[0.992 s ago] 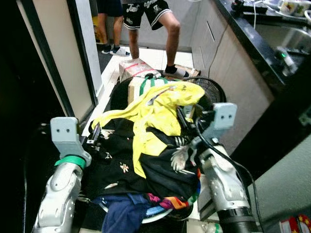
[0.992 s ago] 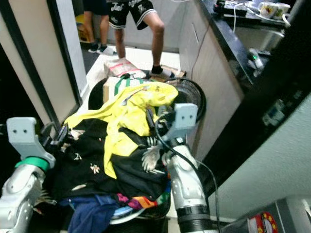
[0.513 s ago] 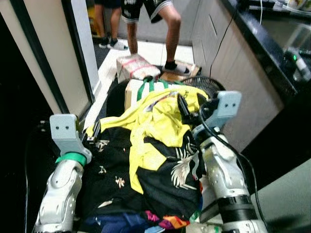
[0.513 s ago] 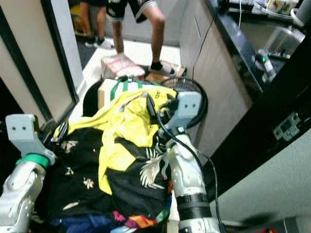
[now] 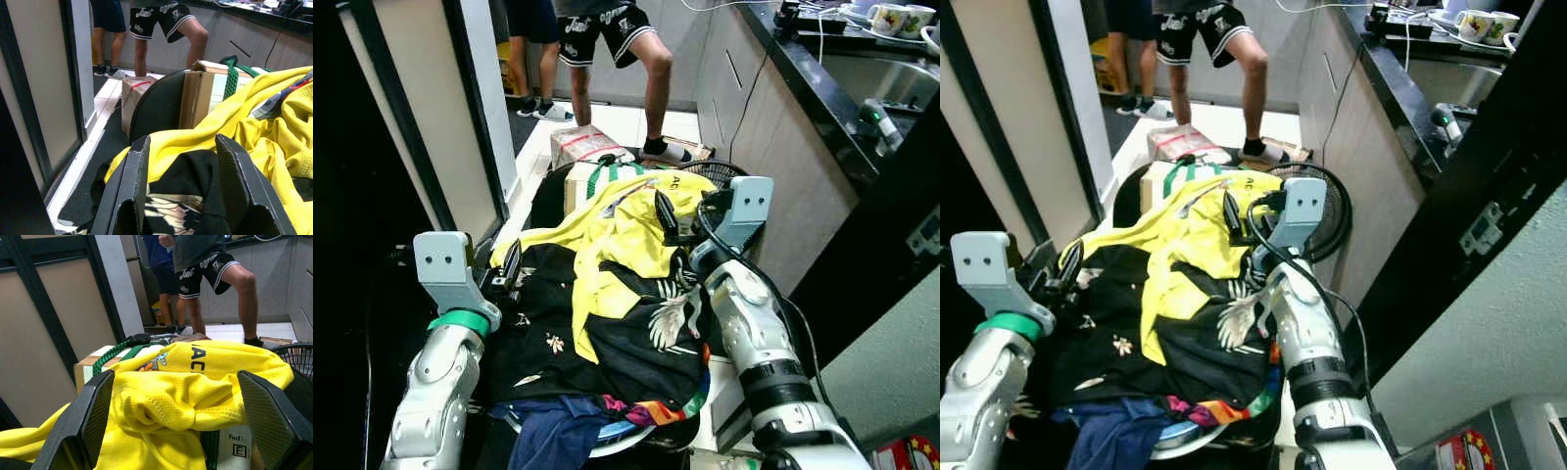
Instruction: Clothes washing
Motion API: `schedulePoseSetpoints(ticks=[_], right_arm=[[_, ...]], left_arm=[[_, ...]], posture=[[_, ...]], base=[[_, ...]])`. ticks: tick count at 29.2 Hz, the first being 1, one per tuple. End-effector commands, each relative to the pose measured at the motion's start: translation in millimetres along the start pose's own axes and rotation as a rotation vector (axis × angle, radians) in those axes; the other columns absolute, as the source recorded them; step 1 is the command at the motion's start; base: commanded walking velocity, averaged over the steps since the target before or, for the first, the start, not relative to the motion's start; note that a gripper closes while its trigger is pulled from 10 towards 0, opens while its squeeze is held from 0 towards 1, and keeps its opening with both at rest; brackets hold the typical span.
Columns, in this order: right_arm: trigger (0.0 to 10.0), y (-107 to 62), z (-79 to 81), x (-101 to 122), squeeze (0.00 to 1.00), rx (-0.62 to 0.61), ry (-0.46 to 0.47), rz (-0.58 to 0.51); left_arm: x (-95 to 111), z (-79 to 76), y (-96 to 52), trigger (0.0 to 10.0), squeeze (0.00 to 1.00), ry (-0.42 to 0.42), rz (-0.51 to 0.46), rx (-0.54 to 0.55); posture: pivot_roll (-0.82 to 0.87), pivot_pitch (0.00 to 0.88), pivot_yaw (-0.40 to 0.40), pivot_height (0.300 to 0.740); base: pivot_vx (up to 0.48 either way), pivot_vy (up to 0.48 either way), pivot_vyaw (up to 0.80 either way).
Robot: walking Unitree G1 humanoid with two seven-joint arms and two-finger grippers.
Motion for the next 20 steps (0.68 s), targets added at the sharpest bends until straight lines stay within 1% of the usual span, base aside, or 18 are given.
schedulePoseSetpoints(ticks=[1,2,6,7,9,11,12,13,15,17,19,20], right_arm=[[10.0,0.5,-0.2,-2.2,1.00,-0.002,0.003,0.004],[10.0,4.4,-0.7,-5.6,1.00,-0.013,0.021,0.020],[10.0,8.6,-0.4,-6.1,1.00,-0.020,0.047,0.028],[10.0,9.8,0.0,-5.5,1.00,-0.021,0.055,0.026],[10.0,13.4,2.4,-2.4,1.00,-0.023,0.064,0.023],[10.0,14.6,3.3,-1.4,1.00,-0.024,0.067,0.022],[10.0,16.2,4.8,0.5,1.00,-0.026,0.073,0.017],[10.0,16.2,4.8,0.5,1.00,-0.026,0.073,0.017],[10.0,19.5,8.3,4.6,1.00,-0.032,0.087,0.004],[10.0,21.6,12.0,7.7,1.00,-0.031,0.099,-0.009],[10.0,21.6,12.0,7.7,1.00,-0.031,0.099,-0.009],[10.0,22.2,14.6,8.8,0.00,-0.025,0.109,-0.020]], left_arm=[[-2.5,-1.3,-2.4,10.0,0.00,-0.002,0.017,-0.007],[-2.6,-3.3,-5.3,10.0,0.00,-0.006,0.026,-0.019],[-2.7,-4.7,-9.3,10.0,0.00,-0.009,0.036,-0.028],[-2.6,-5.0,-10.5,10.0,0.00,-0.009,0.039,-0.029],[-2.4,-6.5,-14.9,10.0,0.00,-0.014,0.051,-0.035],[-2.4,-7.3,-16.5,10.0,0.00,-0.015,0.055,-0.038],[-2.3,-8.6,-18.5,10.0,0.00,-0.018,0.062,-0.042],[-2.3,-8.6,-18.5,10.0,0.00,-0.018,0.062,-0.042],[-1.1,-11.2,-22.1,10.0,0.00,-0.023,0.072,-0.049],[0.4,-12.6,-24.3,10.0,0.00,-0.024,0.076,-0.052],[0.4,-12.6,-24.3,10.0,0.00,-0.024,0.076,-0.052],[1.5,-13.3,-25.5,10.0,0.00,-0.025,0.078,-0.052]], posture=[[0.14,0.033,0.017,0.740],[0.15,0.055,0.021,0.740],[0.15,0.083,0.025,0.740],[0.15,0.083,0.025,0.740],[0.16,0.130,0.034,0.740],[0.16,0.130,0.034,0.740],[0.16,0.154,0.039,0.740],[0.16,0.154,0.039,0.740],[0.17,0.183,0.046,0.740],[0.18,0.192,0.048,0.740],[0.18,0.192,0.048,0.740],[0.18,0.200,0.050,0.740]], base=[[0.000,0.000,0.00],[0.000,0.000,0.00],[0.000,0.000,0.00],[0.000,0.000,0.00],[0.000,0.000,0.00],[0.000,0.000,0.00],[0.000,0.000,0.00],[0.000,0.000,0.00],[0.000,0.000,0.00],[0.000,0.000,0.00],[0.000,0.000,0.00],[0.000,0.000,0.00]])
Point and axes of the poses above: a point about 5 cm out from each wrist's last joint towards the gripper, its own y axis pointing out of the wrist towards the gripper, its own x axis along the axis of the wrist's last joint, z = x × y, the point moved 1 cm from there along y, pointing out of the wrist towards the gripper, and after that the axes turned 15 degrees about -y, right-handed, at the moved point
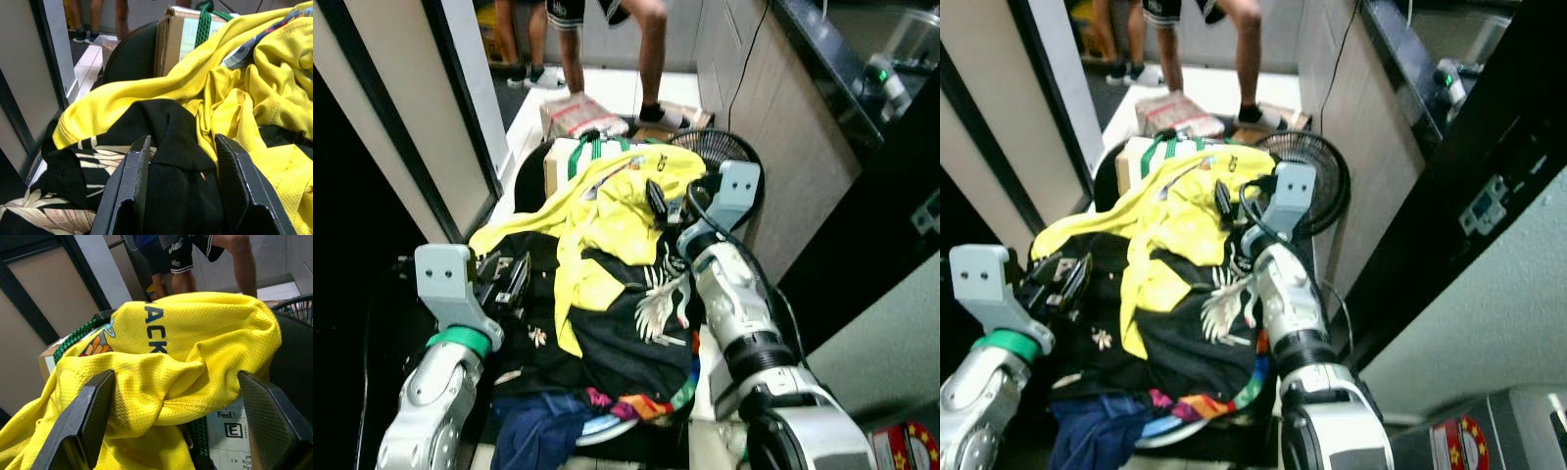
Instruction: Clothes washing
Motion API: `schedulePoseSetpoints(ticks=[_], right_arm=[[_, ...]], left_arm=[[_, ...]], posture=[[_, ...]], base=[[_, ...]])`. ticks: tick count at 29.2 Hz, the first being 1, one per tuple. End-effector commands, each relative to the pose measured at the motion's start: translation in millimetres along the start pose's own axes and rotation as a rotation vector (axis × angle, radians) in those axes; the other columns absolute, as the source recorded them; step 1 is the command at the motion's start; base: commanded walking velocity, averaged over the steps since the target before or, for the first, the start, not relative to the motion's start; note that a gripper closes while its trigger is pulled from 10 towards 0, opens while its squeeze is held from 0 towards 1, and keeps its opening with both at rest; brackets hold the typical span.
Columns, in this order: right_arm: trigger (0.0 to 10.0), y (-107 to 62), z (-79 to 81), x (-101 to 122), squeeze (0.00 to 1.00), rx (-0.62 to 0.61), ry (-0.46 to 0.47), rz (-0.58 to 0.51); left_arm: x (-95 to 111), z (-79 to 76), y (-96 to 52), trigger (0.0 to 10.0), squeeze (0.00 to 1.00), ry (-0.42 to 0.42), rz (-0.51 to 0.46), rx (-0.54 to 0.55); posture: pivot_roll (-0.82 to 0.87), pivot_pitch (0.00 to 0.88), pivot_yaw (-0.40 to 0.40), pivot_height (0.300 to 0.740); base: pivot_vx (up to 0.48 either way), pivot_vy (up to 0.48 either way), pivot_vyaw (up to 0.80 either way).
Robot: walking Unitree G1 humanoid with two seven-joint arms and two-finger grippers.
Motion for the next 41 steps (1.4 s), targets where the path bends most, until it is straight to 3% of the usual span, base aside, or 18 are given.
schedulePoseSetpoints(ticks=[1,6,7,10,11,29,35,41], right_arm=[[10.0,1.3,5.9,1.8,0.00,0.010,0.032,-0.023],[10.0,0.4,10.4,3.8,0.00,0.030,0.052,-0.047],[0.7,0.5,10.9,5.5,0.00,0.033,0.059,-0.058],[0.7,0.7,10.9,6.5,0.00,0.033,0.062,-0.065],[0.0,0.9,10.8,7.4,0.00,0.033,0.064,-0.070],[0.0,3.0,15.0,17.2,0.00,0.057,0.081,-0.123],[0.0,2.6,9.3,21.5,0.00,0.036,0.094,-0.144],[0.0,5.4,-9.7,40.1,0.00,-0.037,0.166,-0.209]], left_arm=[[-0.9,0.2,-4.9,10.0,0.00,-0.003,0.022,0.004],[1.4,0.0,-5.2,10.0,0.00,-0.004,0.023,0.004],[2.7,-1.0,-3.9,10.0,0.00,-0.006,0.023,0.002],[3.1,-1.5,-3.3,10.0,0.00,-0.007,0.023,0.001],[3.3,-2.1,-2.5,10.0,0.00,-0.008,0.023,-0.001],[7.2,-3.5,1.8,10.0,0.00,-0.015,0.017,-0.005],[8.7,-2.9,4.4,10.0,0.00,-0.016,0.004,-0.003],[12.3,-0.6,11.1,10.0,0.00,-0.029,-0.031,0.009]], posture=[[0.18,0.202,0.051,0.740],[0.18,0.200,0.055,0.740],[0.18,0.198,0.057,0.740],[0.18,0.198,0.057,0.740],[0.18,0.198,0.057,0.740],[0.18,0.168,0.060,0.740],[0.17,0.139,0.054,0.740],[0.16,0.106,0.049,0.740]], base=[[0.000,0.000,0.00],[0.000,0.000,0.00],[0.000,0.000,0.00],[0.000,0.000,0.00],[0.000,0.000,0.00],[0.000,0.000,0.00],[0.000,0.000,0.00],[0.000,0.000,0.00]])
Point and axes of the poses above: a point about 5 cm out from each wrist's last joint towards the gripper, its own y axis pointing out of the wrist towards the gripper, its own x axis along the axis of the wrist's last joint, z = x × y, the point moved 1 cm from there along y, pointing out of the wrist towards the gripper, and after that the axes turned 15 degrees about -y, right-handed, at the moved point
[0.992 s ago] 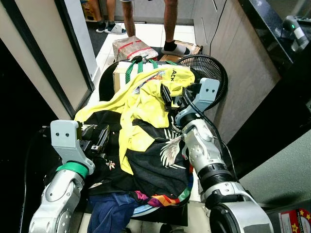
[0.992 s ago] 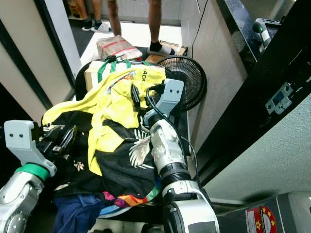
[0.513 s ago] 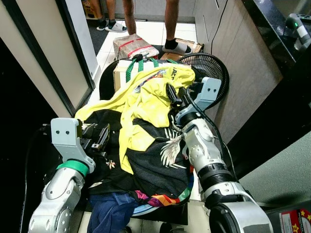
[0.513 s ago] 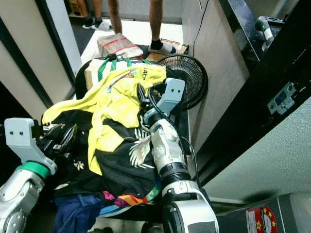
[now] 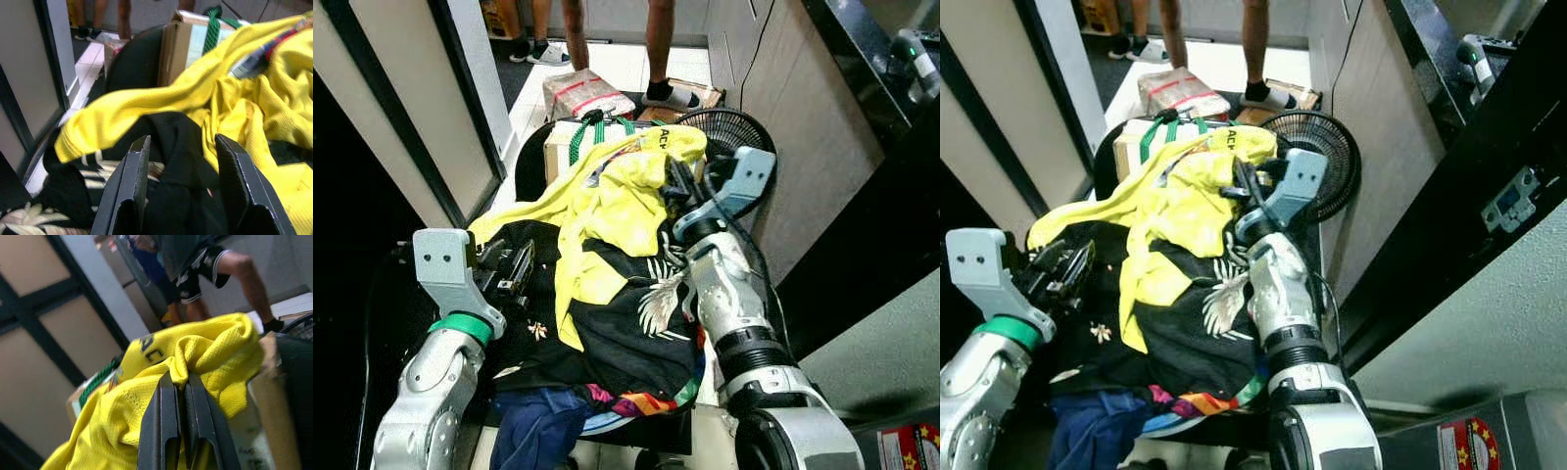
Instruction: Clothes washing
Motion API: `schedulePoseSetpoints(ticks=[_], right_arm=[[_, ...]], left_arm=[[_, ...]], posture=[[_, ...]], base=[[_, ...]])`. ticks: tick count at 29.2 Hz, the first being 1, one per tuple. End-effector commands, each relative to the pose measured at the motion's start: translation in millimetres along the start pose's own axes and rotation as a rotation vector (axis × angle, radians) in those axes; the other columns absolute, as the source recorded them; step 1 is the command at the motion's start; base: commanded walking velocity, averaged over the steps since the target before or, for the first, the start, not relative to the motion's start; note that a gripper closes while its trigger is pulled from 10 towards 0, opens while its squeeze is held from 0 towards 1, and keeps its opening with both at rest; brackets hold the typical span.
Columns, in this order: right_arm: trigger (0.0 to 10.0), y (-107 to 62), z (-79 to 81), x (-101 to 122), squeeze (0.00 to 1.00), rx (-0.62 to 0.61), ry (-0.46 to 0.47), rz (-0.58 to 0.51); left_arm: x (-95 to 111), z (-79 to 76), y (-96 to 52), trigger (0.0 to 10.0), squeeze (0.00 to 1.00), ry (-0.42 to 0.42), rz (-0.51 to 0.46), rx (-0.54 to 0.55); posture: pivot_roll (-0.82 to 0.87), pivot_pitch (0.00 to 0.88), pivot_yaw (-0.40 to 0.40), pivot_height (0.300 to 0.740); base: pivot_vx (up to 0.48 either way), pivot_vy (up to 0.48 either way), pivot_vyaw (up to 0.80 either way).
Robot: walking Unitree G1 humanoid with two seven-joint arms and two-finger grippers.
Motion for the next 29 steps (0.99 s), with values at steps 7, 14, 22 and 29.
schedulePoseSetpoints(ticks=[7,14,22,29], right_arm=[[0.0,27.8,-42.9,82.9,0.00,-0.161,0.173,-0.282],[0.0,28.7,-56.1,116.7,0.00,-0.122,0.196,-0.404],[0.0,16.4,-62.7,98.2,0.00,-0.176,0.219,-0.347],[10.0,-23.7,-44.6,39.8,0.00,-0.070,-0.021,-0.099]], left_arm=[[1.2,4.4,11.1,10.0,0.00,-0.014,-0.031,0.015],[2.8,3.5,20.0,10.0,0.00,-0.020,-0.049,0.001],[-1.4,0.2,24.0,10.0,0.00,-0.013,-0.037,-0.028],[-1.9,-0.7,19.8,10.0,0.00,0.099,-0.016,-0.039]], posture=[[0.15,0.058,0.048,0.740],[0.13,0.027,0.055,0.740],[0.12,0.015,0.059,0.740],[0.12,0.021,0.060,0.740]], base=[[0.000,0.000,0.00],[0.000,0.000,0.00],[0.000,0.000,0.00],[0.000,0.000,0.00]])
Point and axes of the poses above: a point about 5 cm out from each wrist's last joint towards the gripper, its own y axis pointing out of the wrist towards the gripper, its own x axis along the axis of the wrist's last joint, z = x × y, the point moved 1 cm from there along y, pointing out of the wrist towards the gripper, and after that the axes turned 15 degrees about -y, right-handed, at the moved point
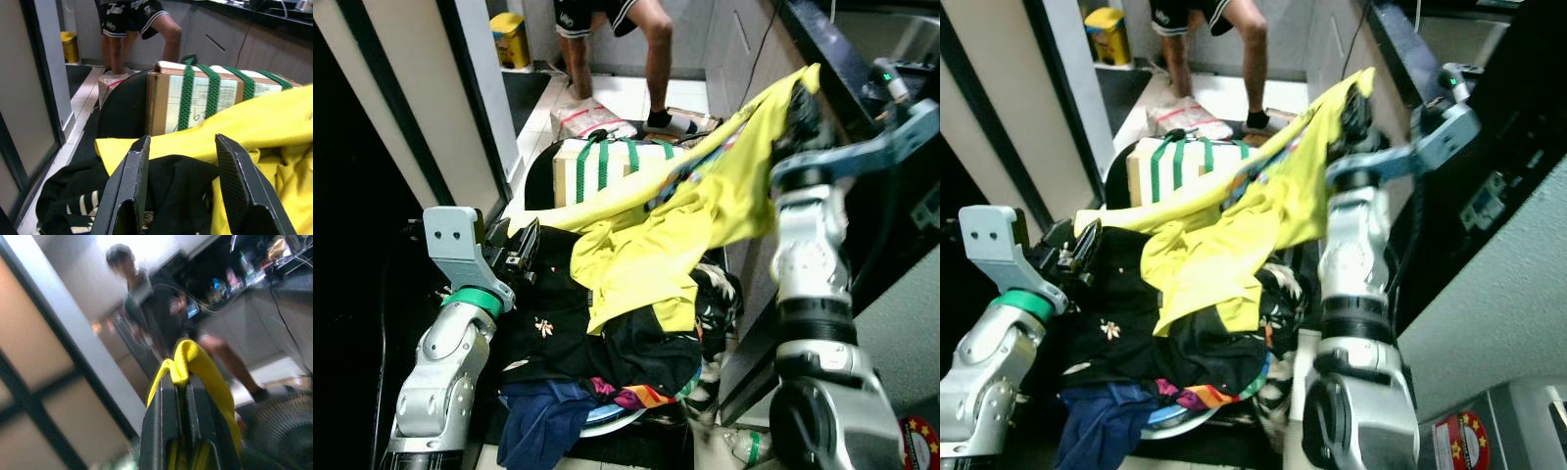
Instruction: Clothes washing
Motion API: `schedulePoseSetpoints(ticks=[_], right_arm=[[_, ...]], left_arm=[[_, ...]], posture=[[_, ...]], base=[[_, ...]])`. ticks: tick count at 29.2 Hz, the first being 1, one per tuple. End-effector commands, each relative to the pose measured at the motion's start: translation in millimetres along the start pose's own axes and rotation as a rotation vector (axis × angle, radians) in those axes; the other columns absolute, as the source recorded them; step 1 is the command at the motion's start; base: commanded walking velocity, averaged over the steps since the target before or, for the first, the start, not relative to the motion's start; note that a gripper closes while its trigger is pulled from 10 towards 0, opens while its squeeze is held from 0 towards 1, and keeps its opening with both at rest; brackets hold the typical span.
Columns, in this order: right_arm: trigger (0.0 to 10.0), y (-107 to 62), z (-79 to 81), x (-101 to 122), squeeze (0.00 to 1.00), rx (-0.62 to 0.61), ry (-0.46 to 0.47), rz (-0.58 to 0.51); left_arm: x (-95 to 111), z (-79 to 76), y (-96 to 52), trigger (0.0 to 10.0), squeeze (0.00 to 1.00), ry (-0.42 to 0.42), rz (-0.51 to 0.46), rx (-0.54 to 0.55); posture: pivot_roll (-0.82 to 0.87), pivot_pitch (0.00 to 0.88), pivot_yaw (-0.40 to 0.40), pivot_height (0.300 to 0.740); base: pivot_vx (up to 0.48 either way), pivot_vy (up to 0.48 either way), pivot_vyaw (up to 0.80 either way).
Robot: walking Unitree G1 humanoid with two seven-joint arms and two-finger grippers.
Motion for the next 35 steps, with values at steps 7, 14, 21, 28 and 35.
schedulePoseSetpoints(ticks=[7,14,21,28,35], right_arm=[[10.0,-44.7,20.7,-35.4,0.00,0.100,-0.023,0.168],[10.0,-80.2,55.3,-42.1,0.00,0.413,0.020,0.269],[10.0,-87.4,43.4,-34.3,0.00,0.247,0.047,0.260],[10.0,-83.0,42.4,-29.6,0.00,0.211,0.085,0.243],[10.0,-77.6,36.6,-26.1,0.00,0.178,0.085,0.224]], left_arm=[[-1.3,-5.9,-2.5,10.0,0.00,0.174,0.037,-0.062],[7.7,-13.7,-14.3,10.0,0.00,0.139,0.023,-0.118],[15.1,-9.2,-19.0,10.0,0.00,0.139,-0.016,-0.069],[20.2,-12.5,-15.2,10.0,0.00,0.151,-0.021,-0.093],[25.9,-14.9,-9.1,10.0,0.00,0.162,-0.029,-0.115]], posture=[[0.13,0.019,0.057,0.740],[0.12,0.019,0.071,0.740],[0.12,0.019,0.071,0.740],[0.13,0.009,0.075,0.740],[0.14,0.001,0.080,0.740]], base=[[0.000,0.000,0.00],[0.000,0.000,0.00],[0.000,0.000,-0.34],[0.000,0.000,-0.80],[0.000,0.000,-0.80]])
Point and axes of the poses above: a point about 5 cm out from each wrist's last joint towards the gripper, its own y axis pointing out of the wrist towards the gripper, its own x axis along the axis of the wrist's last joint, z = x × y, the point moved 1 cm from there along y, pointing out of the wrist towards the gripper, and after that the axes turned 15 degrees about -y, right-handed, at the moved point
